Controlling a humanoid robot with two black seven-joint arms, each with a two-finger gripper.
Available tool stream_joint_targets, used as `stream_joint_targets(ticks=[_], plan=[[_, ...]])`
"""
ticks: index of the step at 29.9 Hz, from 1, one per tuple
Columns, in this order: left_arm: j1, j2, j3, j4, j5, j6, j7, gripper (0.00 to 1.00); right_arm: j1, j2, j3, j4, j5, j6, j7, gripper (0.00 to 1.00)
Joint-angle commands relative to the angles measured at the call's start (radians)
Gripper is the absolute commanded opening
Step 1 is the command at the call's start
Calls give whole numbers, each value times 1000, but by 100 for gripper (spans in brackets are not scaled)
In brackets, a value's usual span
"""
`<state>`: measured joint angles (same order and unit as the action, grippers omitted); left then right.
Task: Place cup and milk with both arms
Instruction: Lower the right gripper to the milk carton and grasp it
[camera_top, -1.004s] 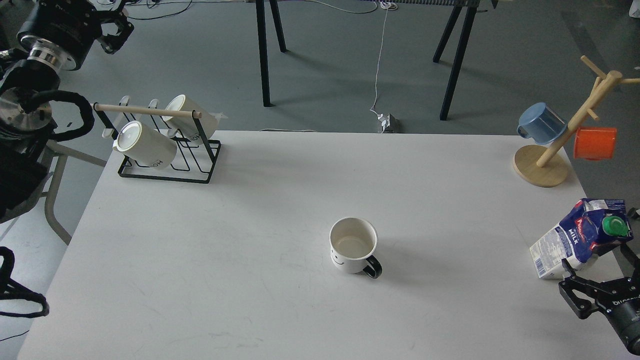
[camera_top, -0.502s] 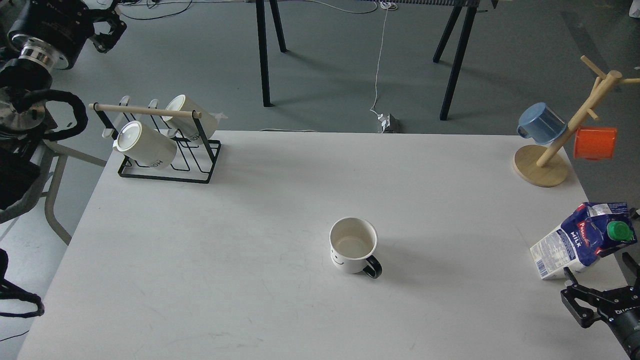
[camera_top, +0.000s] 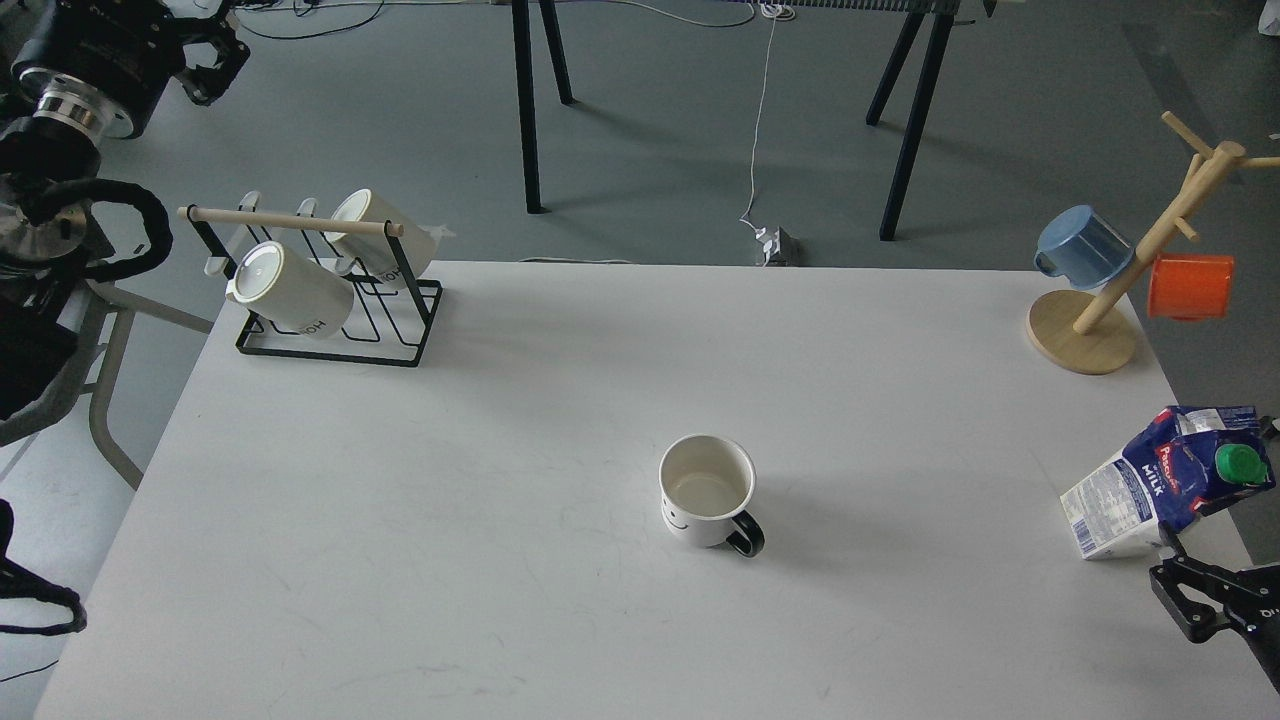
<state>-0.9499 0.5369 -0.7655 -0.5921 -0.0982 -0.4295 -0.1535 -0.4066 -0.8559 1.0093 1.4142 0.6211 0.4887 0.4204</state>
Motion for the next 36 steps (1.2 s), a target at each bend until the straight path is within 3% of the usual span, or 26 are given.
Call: stream_joint_targets(ticks=[1,15,22,27,36], plan=[[0,0,15,0,0,0,0,100,6,1,2,-3,2,0,0,100],[2,0,17,5,0,0,0,100,91,21,2,-26,-1,0,1,96],[2,2,20,6,2,0,0,100,92,38,3,-40,-3,0,1,76],[2,2,20,5,2,1,0,100,94,55,2,-63,-4,0,1,55],[0,0,23,5,2,23,0,100,95,93,2,-75,-26,0,0,45]])
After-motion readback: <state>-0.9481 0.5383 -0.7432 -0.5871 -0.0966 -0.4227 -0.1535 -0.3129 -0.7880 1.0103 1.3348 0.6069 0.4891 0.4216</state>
